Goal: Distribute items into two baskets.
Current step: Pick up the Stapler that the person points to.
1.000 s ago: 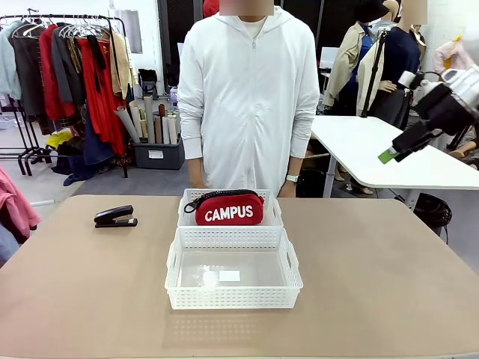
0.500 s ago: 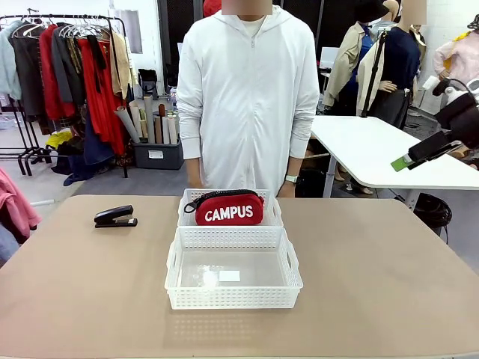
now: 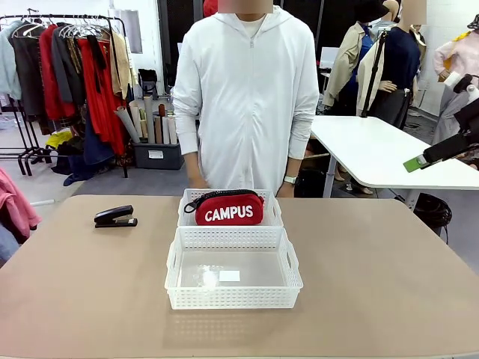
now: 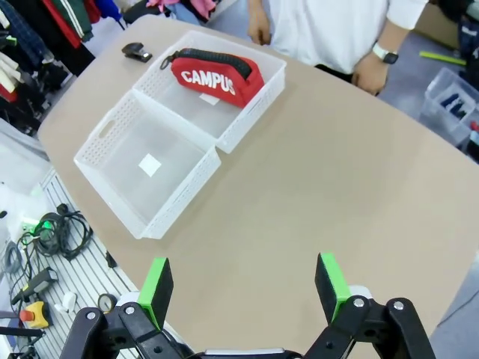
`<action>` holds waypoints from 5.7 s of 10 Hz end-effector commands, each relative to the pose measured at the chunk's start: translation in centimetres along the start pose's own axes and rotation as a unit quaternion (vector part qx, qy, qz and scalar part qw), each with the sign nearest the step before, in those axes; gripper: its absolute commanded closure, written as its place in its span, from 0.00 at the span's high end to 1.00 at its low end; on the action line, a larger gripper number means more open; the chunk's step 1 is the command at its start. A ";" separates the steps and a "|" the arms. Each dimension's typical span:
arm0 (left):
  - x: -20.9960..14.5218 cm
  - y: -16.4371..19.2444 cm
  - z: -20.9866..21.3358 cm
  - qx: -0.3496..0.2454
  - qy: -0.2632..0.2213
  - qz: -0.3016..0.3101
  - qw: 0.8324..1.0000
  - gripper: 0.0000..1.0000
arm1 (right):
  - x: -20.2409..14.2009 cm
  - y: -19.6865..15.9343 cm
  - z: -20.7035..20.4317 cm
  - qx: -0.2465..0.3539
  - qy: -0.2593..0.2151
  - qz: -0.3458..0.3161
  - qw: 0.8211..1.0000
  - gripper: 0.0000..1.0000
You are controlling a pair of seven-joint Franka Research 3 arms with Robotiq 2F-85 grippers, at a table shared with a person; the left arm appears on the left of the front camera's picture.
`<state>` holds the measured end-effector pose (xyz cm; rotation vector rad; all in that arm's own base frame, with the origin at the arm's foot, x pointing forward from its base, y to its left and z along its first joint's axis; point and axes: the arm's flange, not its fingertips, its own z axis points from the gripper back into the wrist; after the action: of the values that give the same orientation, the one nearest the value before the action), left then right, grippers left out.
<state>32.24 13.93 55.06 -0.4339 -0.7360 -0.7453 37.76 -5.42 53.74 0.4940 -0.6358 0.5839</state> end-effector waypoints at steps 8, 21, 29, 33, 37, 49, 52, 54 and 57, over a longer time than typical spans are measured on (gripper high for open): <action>-0.1 0.0 0.0 -0.002 -0.007 -0.004 1.000 1.00 | -0.1 0.3 -0.6 0.010 -0.005 0.016 1.000 1.00; 1.0 0.9 -0.1 0.000 -0.009 -0.002 1.000 1.00 | -0.1 0.3 -0.6 0.010 -0.005 0.016 1.000 1.00; 9.1 6.5 -11.2 -0.057 0.105 -0.040 0.992 1.00 | -0.1 0.3 -0.6 0.010 -0.005 0.016 1.000 1.00; 11.3 7.4 -17.0 -0.045 0.149 -0.092 0.983 1.00 | -0.1 0.3 -0.6 0.010 -0.005 0.016 1.000 1.00; 12.2 9.0 -21.3 -0.067 0.187 -0.158 0.967 1.00 | -0.1 0.3 -0.6 0.010 -0.005 0.016 1.000 1.00; 12.8 10.4 -33.0 -0.101 0.335 -0.333 0.875 1.00 | -0.1 0.3 -0.6 0.010 -0.005 0.016 1.000 1.00; 12.8 12.1 -35.8 -0.110 0.344 -0.335 0.870 1.00 | -0.1 0.3 -0.6 0.010 -0.005 0.016 1.000 1.00; 12.2 12.8 -37.1 -0.116 0.341 -0.328 0.873 1.00 | -0.1 0.3 -0.6 0.010 -0.005 0.016 1.000 1.00; 10.8 13.0 -38.6 -0.119 0.346 -0.331 0.870 1.00 | -0.1 0.3 -0.6 0.010 -0.005 0.016 1.000 1.00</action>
<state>64.06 -5.11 35.61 -0.1102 -0.0904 -1.5551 37.76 -4.81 53.32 0.5045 -0.6486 0.6211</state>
